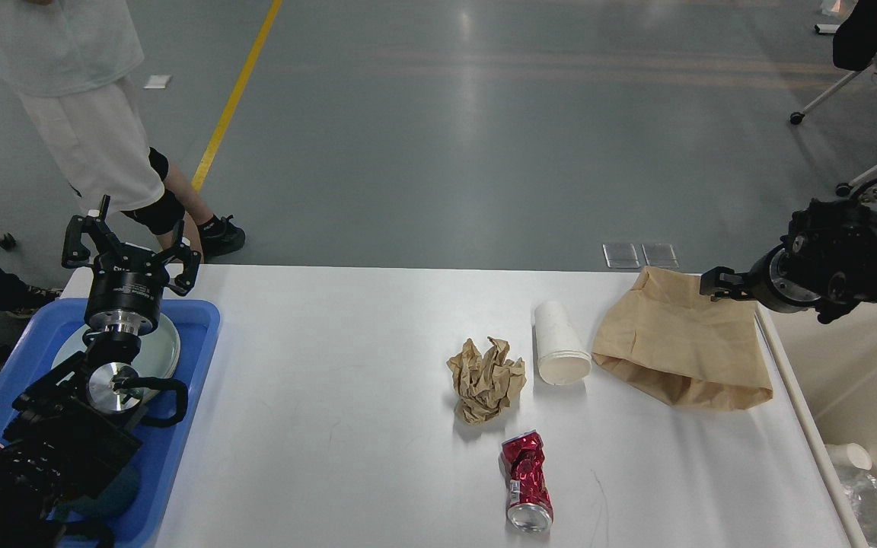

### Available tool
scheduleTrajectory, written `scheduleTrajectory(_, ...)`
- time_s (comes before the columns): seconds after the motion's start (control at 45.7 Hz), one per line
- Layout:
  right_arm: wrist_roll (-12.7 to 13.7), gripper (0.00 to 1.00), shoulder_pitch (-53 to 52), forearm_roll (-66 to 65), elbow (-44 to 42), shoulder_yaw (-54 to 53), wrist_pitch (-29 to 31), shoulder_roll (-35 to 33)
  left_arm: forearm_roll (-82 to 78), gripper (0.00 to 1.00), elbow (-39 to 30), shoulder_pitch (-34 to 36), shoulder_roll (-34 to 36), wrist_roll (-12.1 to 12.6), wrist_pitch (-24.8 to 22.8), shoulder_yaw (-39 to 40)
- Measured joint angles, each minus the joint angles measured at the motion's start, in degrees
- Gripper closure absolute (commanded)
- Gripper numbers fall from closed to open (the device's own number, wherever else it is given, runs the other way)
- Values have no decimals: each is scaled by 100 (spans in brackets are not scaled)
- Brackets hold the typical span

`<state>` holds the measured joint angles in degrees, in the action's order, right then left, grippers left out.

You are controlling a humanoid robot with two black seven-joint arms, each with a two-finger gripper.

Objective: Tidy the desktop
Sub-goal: 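Move the right gripper back to the brown paper bag's edge, then grasp the brown paper bag's edge with the right gripper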

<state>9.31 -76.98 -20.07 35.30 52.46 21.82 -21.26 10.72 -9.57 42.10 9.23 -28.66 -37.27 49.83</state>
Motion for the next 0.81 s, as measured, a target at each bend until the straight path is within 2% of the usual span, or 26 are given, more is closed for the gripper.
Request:
scheduleTrajectory(0.175, 0, 0, 369, 1, -278, 2, -100, 40, 0, 4, 3, 0, 0, 0, 0, 0)
scheduleTrajectory(0.46, -17, 0, 888, 38, -596, -142, -719, 92, 0, 4, 1, 0, 1, 0, 0, 0)
scheduleTrajectory(0.81, -18, 0, 1510, 39, -1223, -368, -804, 234, 0, 4, -1, 0, 2, 0, 0, 0)
